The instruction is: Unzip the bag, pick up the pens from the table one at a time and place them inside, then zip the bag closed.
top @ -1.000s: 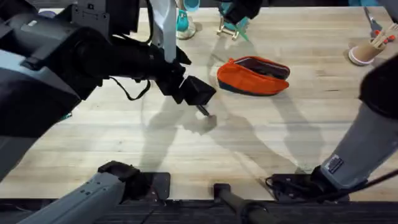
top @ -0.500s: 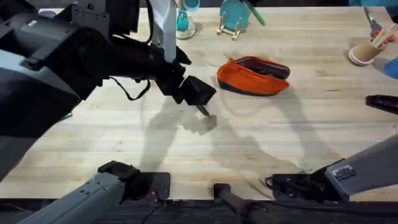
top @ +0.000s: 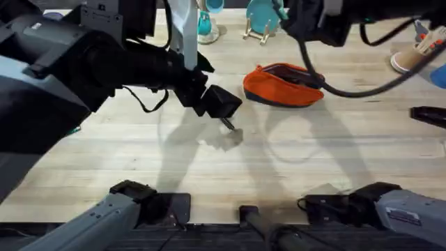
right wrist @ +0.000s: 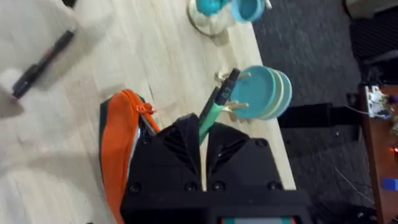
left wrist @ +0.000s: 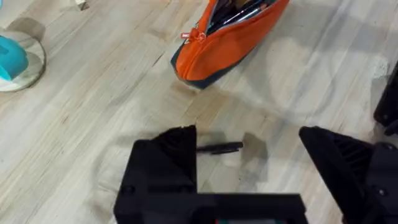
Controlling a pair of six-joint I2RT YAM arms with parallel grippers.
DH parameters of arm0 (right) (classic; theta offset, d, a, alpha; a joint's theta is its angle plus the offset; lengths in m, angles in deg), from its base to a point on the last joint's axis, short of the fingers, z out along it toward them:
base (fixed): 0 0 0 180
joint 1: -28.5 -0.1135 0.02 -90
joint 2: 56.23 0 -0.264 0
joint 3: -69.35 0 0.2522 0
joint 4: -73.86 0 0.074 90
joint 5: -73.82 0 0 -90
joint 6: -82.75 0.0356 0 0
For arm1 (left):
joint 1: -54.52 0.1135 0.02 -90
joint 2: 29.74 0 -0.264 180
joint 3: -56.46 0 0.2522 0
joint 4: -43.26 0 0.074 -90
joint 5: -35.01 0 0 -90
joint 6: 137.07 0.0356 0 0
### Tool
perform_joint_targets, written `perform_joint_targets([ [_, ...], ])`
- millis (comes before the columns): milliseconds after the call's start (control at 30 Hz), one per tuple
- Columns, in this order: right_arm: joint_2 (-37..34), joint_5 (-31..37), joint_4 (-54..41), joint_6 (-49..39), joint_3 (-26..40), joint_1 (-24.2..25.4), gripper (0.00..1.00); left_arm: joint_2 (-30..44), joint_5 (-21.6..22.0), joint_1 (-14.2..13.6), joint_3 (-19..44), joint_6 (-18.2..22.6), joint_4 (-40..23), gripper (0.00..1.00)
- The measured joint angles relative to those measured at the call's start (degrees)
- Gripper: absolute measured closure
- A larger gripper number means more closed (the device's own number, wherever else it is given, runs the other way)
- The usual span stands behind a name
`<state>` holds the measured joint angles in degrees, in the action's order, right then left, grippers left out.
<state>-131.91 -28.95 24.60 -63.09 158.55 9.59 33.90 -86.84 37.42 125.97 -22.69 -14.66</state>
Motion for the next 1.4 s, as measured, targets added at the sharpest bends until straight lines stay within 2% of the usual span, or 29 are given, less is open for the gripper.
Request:
perform_joint_targets([
  [167,1.02,-2.80,0.23,-0.20,-1.50,2.91,0.969,0.00,0.00,0.00,0.00,0.00,0.02,0.006],
  [500,-0.50,-4.90,-10.57,-0.65,-1.75,6.32,0.969,0.00,0.00,0.00,0.00,0.00,0.01,0.006],
  [733,-2.56,-4.80,-15.59,-8.07,-1.77,7.50,0.968,0.00,0.00,0.00,0.00,0.00,0.00,0.006],
  [1133,-11.91,-1.77,-15.87,-17.65,-1.77,7.58,0.969,0.00,0.00,0.00,0.00,0.00,0.00,0.006],
  [1400,-19.67,0.87,-14.76,-20.65,-1.77,7.58,0.969,0.00,0.00,0.00,0.00,0.00,0.01,0.006],
])
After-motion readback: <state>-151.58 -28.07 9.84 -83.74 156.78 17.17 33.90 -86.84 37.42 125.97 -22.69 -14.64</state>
